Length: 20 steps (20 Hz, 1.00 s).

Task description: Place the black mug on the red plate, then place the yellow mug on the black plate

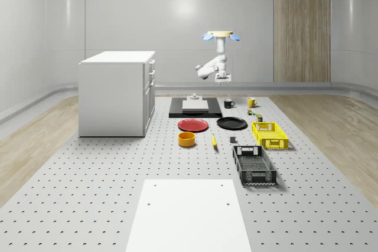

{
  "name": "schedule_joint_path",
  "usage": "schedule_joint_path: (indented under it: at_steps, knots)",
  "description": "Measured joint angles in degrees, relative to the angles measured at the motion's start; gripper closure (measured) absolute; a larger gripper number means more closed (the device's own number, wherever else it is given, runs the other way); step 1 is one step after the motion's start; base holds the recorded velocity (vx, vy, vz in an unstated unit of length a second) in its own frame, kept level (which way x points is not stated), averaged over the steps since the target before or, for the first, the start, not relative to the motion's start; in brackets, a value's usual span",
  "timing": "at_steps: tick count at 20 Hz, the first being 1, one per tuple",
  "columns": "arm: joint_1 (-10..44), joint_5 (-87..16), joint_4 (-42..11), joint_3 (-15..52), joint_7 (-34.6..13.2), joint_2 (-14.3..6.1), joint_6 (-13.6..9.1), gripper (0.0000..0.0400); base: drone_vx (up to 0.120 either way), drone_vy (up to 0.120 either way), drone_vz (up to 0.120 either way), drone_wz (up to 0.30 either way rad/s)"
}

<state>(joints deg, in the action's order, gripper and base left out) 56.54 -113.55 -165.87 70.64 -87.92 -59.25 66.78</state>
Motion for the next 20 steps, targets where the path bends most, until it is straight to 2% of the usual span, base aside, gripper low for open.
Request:
schedule_joint_path:
  at_steps: [10, 13, 20]
  knots:
    - [3.37, 0.6, 0.01, 2.02, -2.54, -3.52, 1.29, 0.0, 0.0, 0.0, -0.12, 0.0]
    - [3.89, 1.03, 0.07, 2.42, -2.98, -4.47, 1.99, 0.0, 0.093, 0.0, -0.12, 0.0]
    - [4.79, 2.08, 0.22, 3.17, -3.79, -6.59, 3.78, 0.0, 0.0, 0.0, -0.114, 0.0]
